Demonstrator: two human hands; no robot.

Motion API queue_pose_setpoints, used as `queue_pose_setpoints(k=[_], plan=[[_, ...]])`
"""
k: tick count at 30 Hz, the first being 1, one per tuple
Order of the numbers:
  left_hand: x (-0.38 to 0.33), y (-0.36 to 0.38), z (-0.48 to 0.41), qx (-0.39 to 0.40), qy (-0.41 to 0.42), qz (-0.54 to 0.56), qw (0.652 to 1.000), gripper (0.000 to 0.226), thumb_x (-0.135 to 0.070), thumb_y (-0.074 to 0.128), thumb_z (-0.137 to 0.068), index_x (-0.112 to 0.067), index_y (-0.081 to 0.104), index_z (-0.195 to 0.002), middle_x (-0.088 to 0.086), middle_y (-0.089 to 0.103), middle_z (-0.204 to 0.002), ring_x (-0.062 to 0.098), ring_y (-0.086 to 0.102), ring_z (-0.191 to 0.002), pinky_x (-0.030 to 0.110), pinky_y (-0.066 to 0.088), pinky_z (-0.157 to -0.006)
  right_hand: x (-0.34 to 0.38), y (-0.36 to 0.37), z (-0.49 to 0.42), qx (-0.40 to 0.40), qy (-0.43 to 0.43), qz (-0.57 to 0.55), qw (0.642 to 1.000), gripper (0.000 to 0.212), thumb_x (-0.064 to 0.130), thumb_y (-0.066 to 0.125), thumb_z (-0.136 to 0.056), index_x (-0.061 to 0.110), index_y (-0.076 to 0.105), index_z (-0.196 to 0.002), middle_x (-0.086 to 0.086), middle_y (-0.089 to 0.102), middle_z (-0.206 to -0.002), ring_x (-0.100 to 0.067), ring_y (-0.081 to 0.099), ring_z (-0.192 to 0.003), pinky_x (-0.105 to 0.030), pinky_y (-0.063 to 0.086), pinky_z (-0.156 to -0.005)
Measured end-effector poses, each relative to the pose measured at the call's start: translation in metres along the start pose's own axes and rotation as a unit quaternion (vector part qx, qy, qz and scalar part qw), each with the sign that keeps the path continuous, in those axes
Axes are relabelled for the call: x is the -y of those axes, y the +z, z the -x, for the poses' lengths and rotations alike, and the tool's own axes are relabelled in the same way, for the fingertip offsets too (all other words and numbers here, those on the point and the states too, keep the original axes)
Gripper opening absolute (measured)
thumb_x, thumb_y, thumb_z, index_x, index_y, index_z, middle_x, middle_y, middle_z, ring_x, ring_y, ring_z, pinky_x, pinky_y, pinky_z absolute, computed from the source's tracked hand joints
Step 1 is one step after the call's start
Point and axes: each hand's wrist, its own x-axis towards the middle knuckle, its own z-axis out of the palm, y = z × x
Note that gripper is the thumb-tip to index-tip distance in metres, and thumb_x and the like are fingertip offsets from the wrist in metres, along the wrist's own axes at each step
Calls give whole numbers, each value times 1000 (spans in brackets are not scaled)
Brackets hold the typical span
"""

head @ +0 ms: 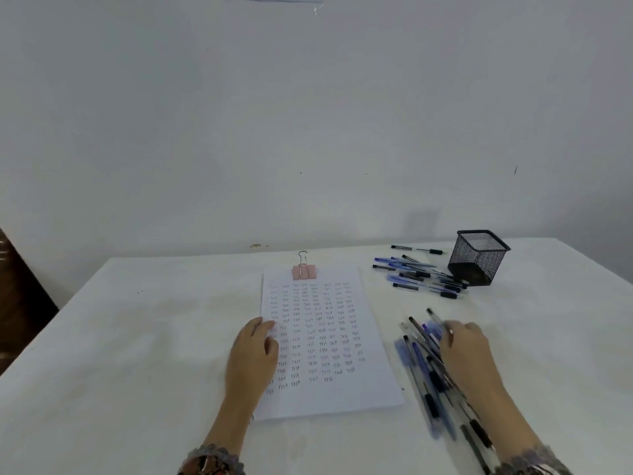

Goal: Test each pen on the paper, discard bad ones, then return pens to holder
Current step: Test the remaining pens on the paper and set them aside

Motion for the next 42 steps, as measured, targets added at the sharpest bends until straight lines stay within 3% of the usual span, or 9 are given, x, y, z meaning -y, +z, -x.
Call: queue_pose_setpoints(k=[6,13,18,23,25,28,32,38,42], plan=[[-2,1,0,-4,3,2,1000,35,-11,45,-91,-10,56,-124,2,46,-136,17,42,-125,29,34,-106,-4,-1,-2,80,-12,189,979,26,31,45,-94,9,60,-97,-5,55,-91,-25,54,-89,-31,44,-71],[-2,0,2,-15,1,12,1000,35,-10,46,-89,-11,58,-122,0,48,-135,15,44,-123,28,36,-103,9,-17,-86,121,-38,141,982,21,19,45,-93,18,63,-83,-10,60,-93,-29,61,-92,-31,47,-77],[-3,-1,4,-24,5,12,1000,33,-9,49,-89,-10,59,-120,1,50,-133,15,45,-123,24,35,-102,-11,21,-136,128,-187,159,961,31,13,45,-95,11,61,-122,-11,59,-122,-27,54,-111,-36,45,-92],[-4,-2,3,-29,9,14,999,33,-8,50,-88,-10,60,-119,1,51,-132,14,45,-122,20,32,-100,-16,32,-146,149,-186,234,942,17,21,49,-94,17,57,-108,-5,53,-116,-22,52,-104,-32,42,-87],[-3,-1,3,-28,10,12,999,33,-8,50,-88,-10,60,-119,2,51,-131,15,46,-122,19,32,-99,-7,28,-143,140,-191,168,957,10,10,46,-95,13,52,-102,-11,53,-112,-23,50,-89,-33,41,-79],[-3,0,2,-26,9,13,1000,33,-9,50,-88,-10,60,-119,1,50,-132,15,45,-123,20,32,-99,23,3,-127,119,-87,-177,973,5,9,40,-98,10,45,-101,-6,56,-87,-17,48,-70,-30,34,-63],[-3,-1,1,-19,2,14,1000,34,-9,48,-88,-10,59,-120,1,49,-133,15,44,-123,21,31,-101,68,-42,-80,248,53,-664,704,56,68,36,-78,17,45,-56,3,35,-48,-13,33,-44,-25,27,-50],[-4,-2,0,-2,-2,17,1000,36,-11,46,-90,-11,56,-124,0,46,-135,13,41,-125,21,29,-104,85,-16,-10,221,75,-798,555,48,52,67,-44,19,33,-41,4,15,-45,-15,15,-46,-26,24,-47],[-3,-3,0,7,0,12,1000,36,-12,45,-90,-11,55,-125,0,45,-136,14,41,-125,24,30,-105,81,22,14,171,155,-883,409,48,54,78,-42,16,59,-64,6,33,-50,-11,25,-42,-22,28,-41]])
